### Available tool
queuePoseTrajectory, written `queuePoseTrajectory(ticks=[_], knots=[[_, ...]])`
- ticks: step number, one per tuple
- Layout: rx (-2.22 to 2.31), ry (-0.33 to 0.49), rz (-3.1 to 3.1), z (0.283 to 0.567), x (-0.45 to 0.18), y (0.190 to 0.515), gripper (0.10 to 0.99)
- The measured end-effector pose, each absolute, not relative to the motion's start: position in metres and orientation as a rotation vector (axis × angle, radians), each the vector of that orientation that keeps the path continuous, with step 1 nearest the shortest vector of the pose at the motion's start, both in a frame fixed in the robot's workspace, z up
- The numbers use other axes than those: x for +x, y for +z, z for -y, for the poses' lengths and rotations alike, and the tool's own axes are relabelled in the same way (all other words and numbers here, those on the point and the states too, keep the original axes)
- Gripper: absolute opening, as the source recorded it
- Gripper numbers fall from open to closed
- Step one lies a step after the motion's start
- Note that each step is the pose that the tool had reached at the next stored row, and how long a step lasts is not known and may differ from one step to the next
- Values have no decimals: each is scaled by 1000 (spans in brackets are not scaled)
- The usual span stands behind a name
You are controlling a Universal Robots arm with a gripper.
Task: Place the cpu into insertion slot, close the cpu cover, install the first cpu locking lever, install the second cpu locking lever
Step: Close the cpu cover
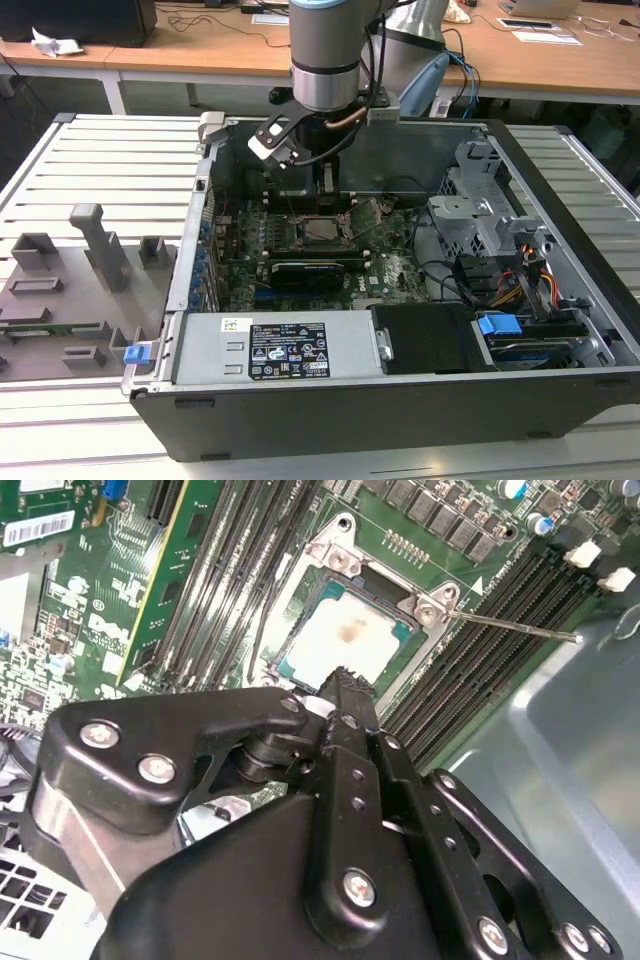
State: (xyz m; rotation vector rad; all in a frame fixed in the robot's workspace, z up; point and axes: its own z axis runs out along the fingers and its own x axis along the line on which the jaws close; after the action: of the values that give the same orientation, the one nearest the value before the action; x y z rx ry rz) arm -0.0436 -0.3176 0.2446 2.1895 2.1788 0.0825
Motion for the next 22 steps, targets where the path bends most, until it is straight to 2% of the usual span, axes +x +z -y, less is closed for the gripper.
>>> queuePoseTrajectory(ticks=[22], knots=[[2192, 78, -2180, 321, -4, 258, 106]])
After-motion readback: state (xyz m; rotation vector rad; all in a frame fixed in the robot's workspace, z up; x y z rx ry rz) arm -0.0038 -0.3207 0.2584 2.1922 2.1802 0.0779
